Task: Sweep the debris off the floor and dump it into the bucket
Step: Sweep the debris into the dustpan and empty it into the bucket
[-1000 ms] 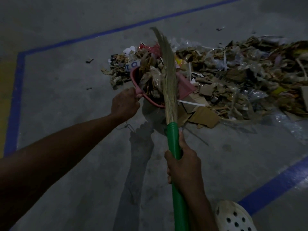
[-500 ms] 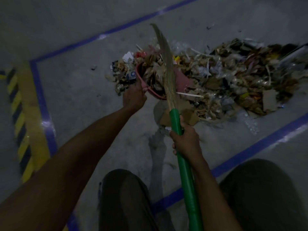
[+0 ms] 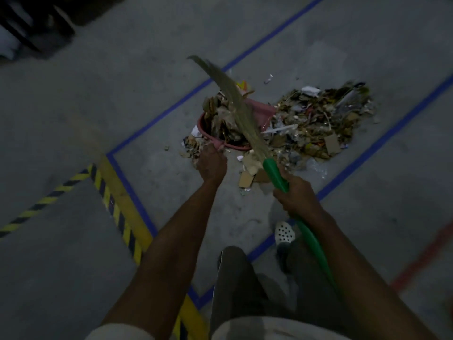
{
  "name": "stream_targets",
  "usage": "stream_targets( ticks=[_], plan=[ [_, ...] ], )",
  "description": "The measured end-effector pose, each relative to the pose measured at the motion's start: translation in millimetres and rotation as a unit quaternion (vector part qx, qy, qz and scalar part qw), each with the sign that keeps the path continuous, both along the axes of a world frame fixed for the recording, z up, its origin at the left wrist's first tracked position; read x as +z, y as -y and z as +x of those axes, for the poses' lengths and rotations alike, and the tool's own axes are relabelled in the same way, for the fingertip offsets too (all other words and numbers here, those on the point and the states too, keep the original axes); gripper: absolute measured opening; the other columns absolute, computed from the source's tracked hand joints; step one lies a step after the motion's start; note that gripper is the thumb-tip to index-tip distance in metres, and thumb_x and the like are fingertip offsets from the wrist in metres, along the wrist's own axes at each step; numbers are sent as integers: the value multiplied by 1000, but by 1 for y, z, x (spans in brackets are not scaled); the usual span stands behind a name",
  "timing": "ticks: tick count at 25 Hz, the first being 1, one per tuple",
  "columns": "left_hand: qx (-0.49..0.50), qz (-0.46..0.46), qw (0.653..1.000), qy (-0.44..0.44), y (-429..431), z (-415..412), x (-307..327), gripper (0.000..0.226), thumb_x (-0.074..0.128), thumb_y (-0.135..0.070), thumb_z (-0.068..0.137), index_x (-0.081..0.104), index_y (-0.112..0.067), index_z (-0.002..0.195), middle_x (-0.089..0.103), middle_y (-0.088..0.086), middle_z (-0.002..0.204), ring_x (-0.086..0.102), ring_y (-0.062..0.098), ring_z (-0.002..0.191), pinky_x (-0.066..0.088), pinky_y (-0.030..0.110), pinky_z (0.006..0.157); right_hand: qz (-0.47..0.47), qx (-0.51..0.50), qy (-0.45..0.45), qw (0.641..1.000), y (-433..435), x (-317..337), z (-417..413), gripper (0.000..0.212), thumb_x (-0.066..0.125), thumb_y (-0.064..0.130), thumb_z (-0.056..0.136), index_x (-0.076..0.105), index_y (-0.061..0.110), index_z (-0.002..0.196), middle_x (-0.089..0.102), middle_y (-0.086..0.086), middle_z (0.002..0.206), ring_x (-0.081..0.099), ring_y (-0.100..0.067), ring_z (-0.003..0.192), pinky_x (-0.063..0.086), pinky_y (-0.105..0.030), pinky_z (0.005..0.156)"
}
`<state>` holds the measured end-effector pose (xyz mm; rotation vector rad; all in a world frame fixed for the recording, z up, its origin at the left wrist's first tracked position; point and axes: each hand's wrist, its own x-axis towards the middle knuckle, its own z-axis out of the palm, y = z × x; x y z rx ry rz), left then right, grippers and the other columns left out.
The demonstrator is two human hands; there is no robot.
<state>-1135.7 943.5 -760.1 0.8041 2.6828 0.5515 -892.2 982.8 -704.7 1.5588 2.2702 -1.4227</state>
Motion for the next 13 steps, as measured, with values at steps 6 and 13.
stream_targets(
  ticks=[6, 13],
  plan=[
    [-57, 9, 998, 25, 60, 80, 115, 38, 50, -35, 101, 59, -6, 124, 63, 15, 120, 59, 33, 112, 46, 39, 88, 5, -66, -10, 998, 89, 119, 93, 78, 68, 20, 93, 28, 28, 159, 66, -17, 118, 66, -27, 96, 50, -31, 77],
    [-224, 12, 974, -1, 58, 163, 157, 38, 50, -35, 100, 58, -4, 121, 64, 17, 117, 59, 34, 111, 44, 41, 86, 31, -225, -20, 974, 170, 130, 165, 80, 71, 18, 90, 30, 28, 158, 67, -15, 127, 66, -28, 111, 45, -25, 79]
  ],
)
